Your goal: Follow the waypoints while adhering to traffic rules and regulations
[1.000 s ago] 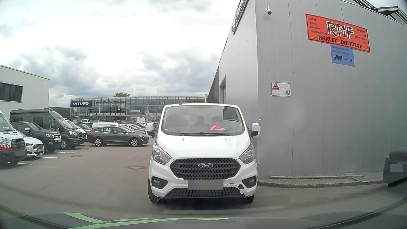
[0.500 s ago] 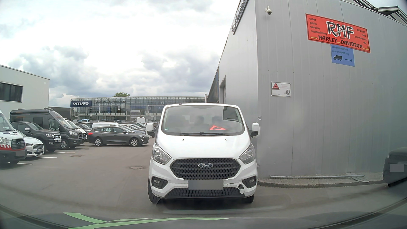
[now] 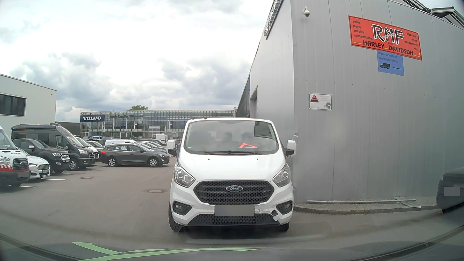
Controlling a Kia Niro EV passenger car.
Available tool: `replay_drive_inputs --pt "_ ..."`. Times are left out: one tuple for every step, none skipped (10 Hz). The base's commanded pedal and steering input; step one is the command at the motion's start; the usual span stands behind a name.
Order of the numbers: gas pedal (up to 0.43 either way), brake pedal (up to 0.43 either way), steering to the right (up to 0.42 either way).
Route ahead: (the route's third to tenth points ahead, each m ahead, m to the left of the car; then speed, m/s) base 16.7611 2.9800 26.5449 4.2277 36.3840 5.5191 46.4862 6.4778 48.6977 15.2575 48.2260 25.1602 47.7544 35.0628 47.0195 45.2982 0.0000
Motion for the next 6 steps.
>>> replay_drive_inputs --pt "0.0 0.47 -0.462" --pt "0.0 0.47 -0.462" --pt "0.0 0.47 -0.463" --pt "0.0 0.47 -0.462" --pt "0.0 0.47 -0.462" --pt "0.0 0.47 -0.462"
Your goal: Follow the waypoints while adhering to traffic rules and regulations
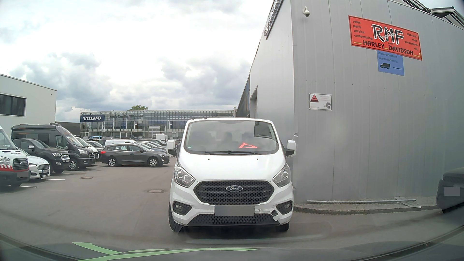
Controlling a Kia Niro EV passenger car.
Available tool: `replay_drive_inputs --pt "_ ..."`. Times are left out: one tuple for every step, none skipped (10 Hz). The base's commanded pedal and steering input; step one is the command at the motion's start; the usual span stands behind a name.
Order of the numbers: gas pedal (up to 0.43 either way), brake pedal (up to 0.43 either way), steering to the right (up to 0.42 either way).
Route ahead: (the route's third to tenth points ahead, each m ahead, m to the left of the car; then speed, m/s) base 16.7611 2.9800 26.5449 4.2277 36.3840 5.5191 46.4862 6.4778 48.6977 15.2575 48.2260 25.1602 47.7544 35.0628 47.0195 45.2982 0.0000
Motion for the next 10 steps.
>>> replay_drive_inputs --pt "0.0 0.47 -0.462" --pt "0.0 0.47 -0.462" --pt "0.0 0.47 -0.462" --pt "0.0 0.47 -0.462" --pt "0.0 0.47 -0.462" --pt "0.0 0.47 -0.462" --pt "0.0 0.47 -0.462" --pt "0.0 0.47 -0.463" --pt "0.0 0.47 -0.462" --pt "0.0 0.47 -0.462"
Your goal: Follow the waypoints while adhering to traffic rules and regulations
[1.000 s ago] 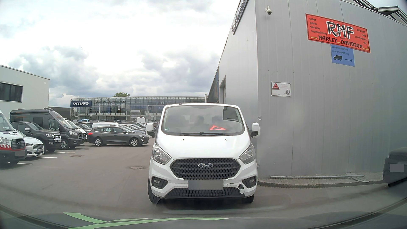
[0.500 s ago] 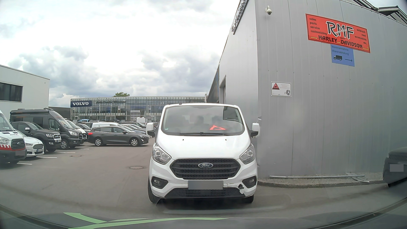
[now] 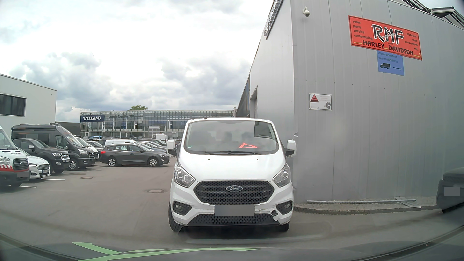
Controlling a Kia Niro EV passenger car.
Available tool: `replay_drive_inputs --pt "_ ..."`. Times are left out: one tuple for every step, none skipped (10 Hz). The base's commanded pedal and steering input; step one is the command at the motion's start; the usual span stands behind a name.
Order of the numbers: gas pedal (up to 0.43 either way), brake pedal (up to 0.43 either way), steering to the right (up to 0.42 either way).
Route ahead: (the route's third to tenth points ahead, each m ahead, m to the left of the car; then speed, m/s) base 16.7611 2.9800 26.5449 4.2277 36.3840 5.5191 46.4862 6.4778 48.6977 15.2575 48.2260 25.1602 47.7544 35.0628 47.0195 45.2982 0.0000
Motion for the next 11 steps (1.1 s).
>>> replay_drive_inputs --pt "0.0 0.476 -0.462" --pt "0.0 0.476 -0.462" --pt "0.0 0.47 -0.462" --pt "0.0 0.47 -0.463" --pt "0.0 0.47 -0.462" --pt "0.0 0.47 -0.463" --pt "0.0 0.47 -0.462" --pt "0.0 0.47 -0.462" --pt "0.0 0.47 -0.463" --pt "0.0 0.47 -0.462" --pt "0.0 0.47 -0.462"
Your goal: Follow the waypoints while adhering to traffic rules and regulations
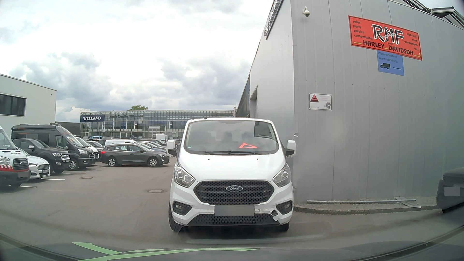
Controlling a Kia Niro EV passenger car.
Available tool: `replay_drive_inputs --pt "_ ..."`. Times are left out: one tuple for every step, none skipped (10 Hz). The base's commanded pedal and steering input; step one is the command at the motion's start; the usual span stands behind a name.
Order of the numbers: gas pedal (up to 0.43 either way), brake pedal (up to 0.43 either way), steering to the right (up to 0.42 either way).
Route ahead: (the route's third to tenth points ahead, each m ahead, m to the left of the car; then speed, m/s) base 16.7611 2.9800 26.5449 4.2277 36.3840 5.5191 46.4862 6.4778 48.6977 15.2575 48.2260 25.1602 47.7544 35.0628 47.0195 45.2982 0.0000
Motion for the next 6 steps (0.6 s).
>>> replay_drive_inputs --pt "0.0 0.476 -0.462" --pt "0.0 0.47 -0.462" --pt "0.0 0.47 -0.462" --pt "0.0 0.47 -0.462" --pt "0.0 0.47 -0.462" --pt "0.0 0.47 -0.462"
